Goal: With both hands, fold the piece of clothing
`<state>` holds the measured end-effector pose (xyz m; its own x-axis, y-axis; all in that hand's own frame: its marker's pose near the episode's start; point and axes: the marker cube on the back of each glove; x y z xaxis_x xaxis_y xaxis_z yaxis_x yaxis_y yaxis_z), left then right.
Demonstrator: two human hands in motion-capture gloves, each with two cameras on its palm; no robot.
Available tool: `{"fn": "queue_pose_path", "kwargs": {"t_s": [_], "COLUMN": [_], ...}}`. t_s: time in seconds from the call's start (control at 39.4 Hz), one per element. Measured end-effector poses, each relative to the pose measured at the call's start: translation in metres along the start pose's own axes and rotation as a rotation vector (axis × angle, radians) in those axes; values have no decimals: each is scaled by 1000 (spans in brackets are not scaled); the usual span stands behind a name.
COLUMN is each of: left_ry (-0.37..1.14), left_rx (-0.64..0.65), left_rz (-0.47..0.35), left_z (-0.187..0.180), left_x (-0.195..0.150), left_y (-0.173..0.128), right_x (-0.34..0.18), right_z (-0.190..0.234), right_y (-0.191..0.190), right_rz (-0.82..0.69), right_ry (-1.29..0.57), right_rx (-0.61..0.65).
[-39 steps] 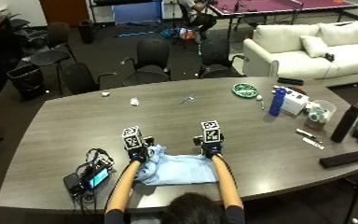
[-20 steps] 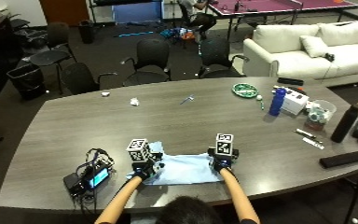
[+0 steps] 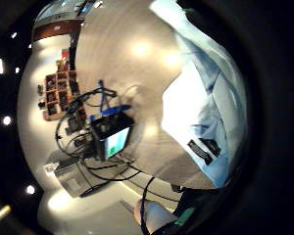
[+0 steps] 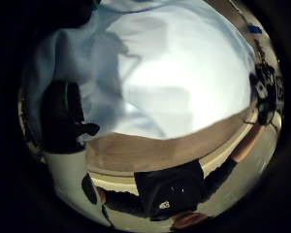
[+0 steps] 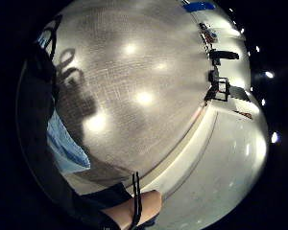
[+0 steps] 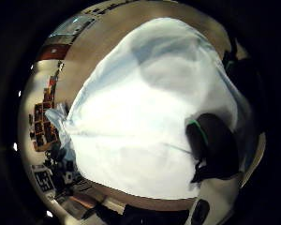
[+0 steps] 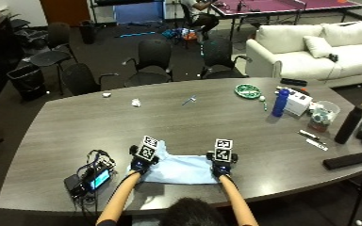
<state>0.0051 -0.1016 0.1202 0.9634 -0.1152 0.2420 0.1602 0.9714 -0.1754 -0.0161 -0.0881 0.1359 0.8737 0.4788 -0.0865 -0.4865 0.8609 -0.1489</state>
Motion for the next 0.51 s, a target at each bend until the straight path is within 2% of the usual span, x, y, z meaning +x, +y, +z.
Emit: {"fn": "queue_pose_path", "kwargs": {"t_s": [0.05,0.1,0.25,0.41,0.46,0.51], "left_ry": [-21,3,303,791,890,918], "left_rx": [-9,-14,-73,-50,23,163], "left_rz": [-6,27,129,383,462,545], "left_z": [1,3,8,3,1,-3], "left_x": [-8,-13,-23,-16,-16,-18], "left_y": [-7,-15,-15,-5,-6,-13], "right_x": [-1,-2,10,44,64,83], "right_z": [0,1,1,-4,-13,-26], "right_y": [-1,-2,-7,-12,-16,-19], "right_rz": [-16,-26,1,13,66,109], "right_ry": [-8,-18,29,74,81,75], "right_rx": [4,1,14,-90,-111,-122]}}
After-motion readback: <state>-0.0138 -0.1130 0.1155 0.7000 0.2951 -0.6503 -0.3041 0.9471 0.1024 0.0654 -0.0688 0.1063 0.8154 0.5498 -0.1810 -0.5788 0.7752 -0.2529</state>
